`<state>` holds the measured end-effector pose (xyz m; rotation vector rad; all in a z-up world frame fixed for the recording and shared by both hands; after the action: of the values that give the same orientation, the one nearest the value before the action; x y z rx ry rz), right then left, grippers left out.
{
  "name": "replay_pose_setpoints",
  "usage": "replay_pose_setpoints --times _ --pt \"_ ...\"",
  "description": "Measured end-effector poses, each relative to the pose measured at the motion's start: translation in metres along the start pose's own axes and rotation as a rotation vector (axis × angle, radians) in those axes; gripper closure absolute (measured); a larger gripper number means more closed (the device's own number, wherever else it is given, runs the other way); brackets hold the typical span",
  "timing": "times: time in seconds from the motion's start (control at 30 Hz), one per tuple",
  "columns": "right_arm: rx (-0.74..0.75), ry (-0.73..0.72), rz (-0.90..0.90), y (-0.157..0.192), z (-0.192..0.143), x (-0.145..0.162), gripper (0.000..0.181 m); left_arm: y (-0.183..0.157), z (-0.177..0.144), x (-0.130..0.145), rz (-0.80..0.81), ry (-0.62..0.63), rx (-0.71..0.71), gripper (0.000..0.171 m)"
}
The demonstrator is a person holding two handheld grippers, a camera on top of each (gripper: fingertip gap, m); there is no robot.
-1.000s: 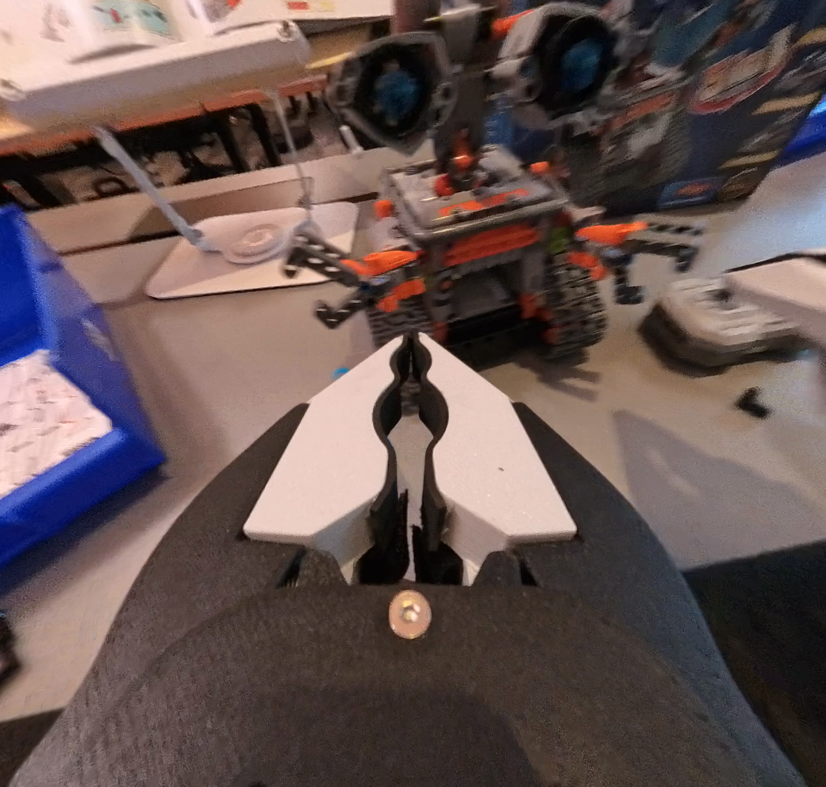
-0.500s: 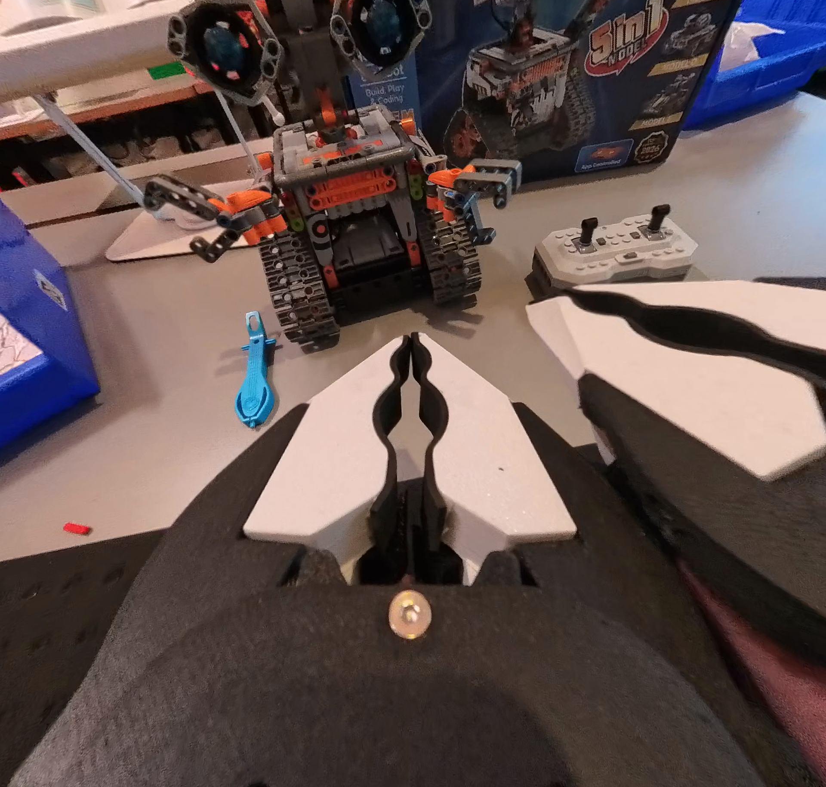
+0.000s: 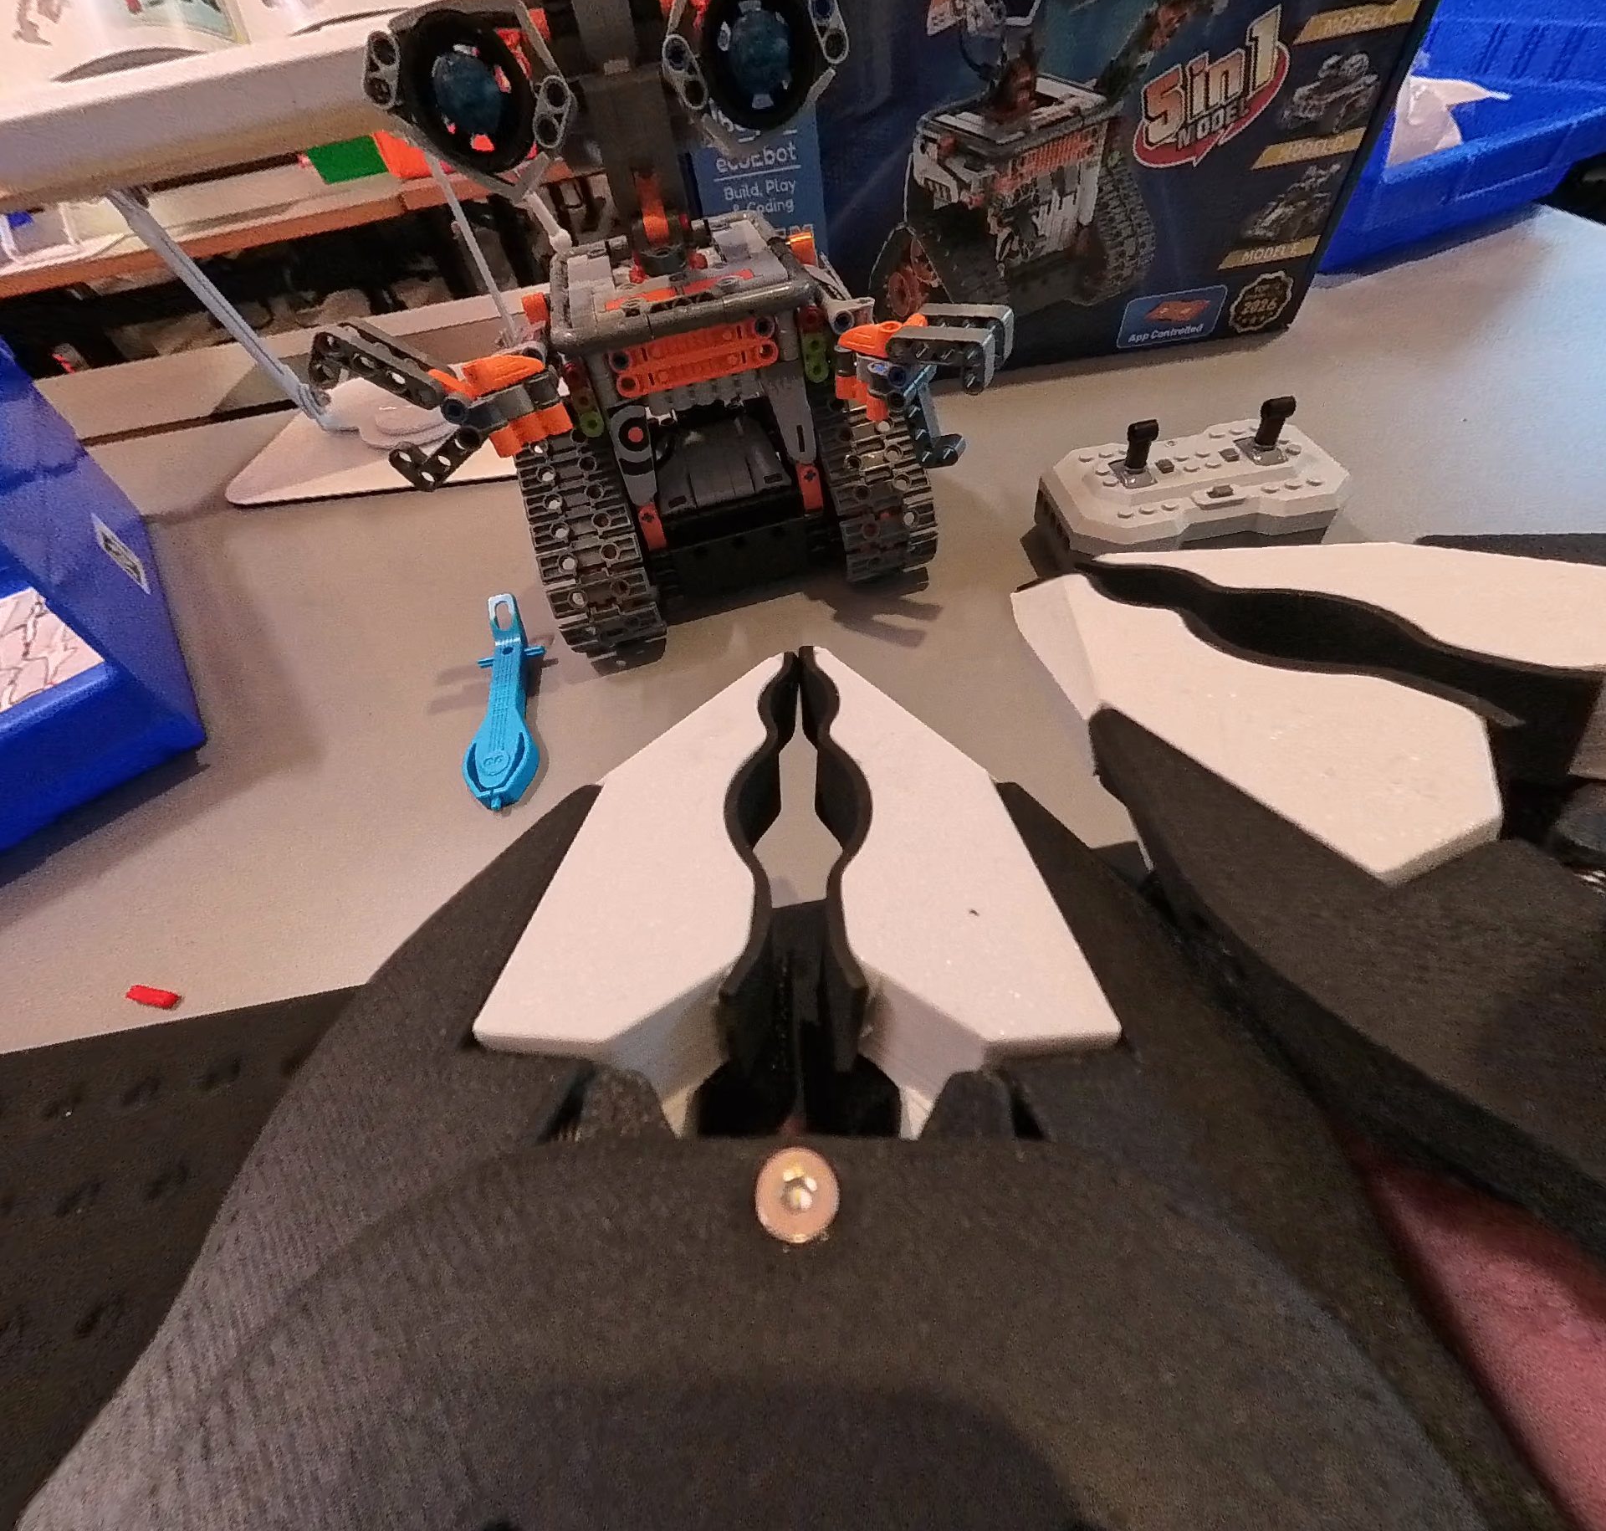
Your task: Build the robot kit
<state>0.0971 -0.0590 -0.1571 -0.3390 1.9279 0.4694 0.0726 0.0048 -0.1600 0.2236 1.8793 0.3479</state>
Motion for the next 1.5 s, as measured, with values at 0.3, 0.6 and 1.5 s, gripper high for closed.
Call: replay_pose_setpoints --times 0.3,0.6,1.5 --pt "-0.077 -0.071 0.026 -0.019 0.007 -0.031 0.15 0.024 -0.003 0.005 0.044 -0.009 -0.036 0.171" --pt "-0.172 0.024 -0.074 -0.045 0.074 -0.061 0.121 0.045 0.012 0.005 0.001 -0.006 -0.025 0.171" --pt "-0.294 0.163 -1.124 0.025 0.104 -0.081 0.161 0.046 0.011 0.005 -0.055 -0.048 0.05 0.171"
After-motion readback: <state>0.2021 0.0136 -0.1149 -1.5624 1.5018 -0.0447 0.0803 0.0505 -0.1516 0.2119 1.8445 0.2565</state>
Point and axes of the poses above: each gripper's, where its closed fingertips meet, z out along the fingers, x out of its underside, y = z × x across the jaws, the point moved 5 cm from there along -z, back along the fingers, and after that the axes turned 13 degrees about z, right-handed, at the moved point
